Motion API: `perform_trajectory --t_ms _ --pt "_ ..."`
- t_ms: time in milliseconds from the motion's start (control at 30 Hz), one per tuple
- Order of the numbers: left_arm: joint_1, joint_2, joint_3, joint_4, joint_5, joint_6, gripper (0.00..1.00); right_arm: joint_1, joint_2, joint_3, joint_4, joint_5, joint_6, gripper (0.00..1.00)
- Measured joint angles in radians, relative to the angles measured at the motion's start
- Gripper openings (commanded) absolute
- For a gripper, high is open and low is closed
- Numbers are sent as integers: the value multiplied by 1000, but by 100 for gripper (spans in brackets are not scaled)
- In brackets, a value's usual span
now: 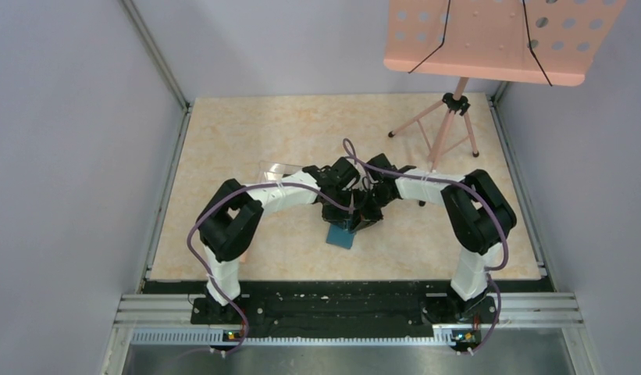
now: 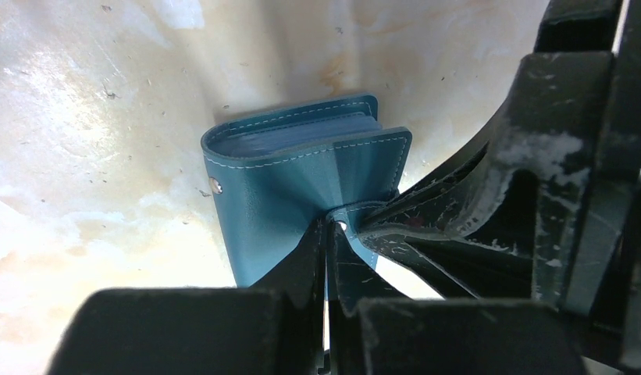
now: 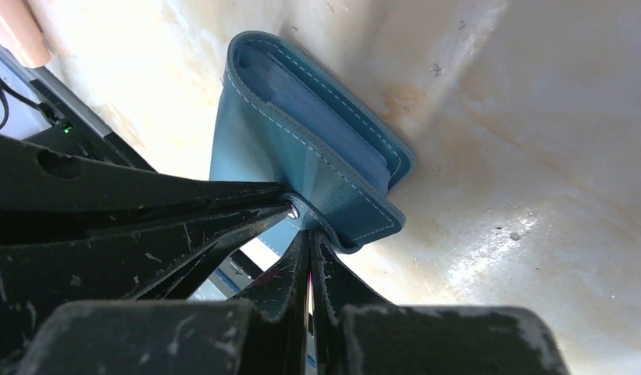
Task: Put the credit cards into the card holder
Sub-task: Close the card holder at the center of the board.
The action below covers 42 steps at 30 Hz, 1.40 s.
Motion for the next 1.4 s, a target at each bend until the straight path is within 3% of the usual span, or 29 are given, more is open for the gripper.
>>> perform_trajectory --t_ms 700,1400 --pt "3 -29 -50 62 6 -1 0 -21 -24 -88 173 -89 74 0" --pt "4 -33 -62 76 12 -11 0 -7 54 27 -16 -27 52 0"
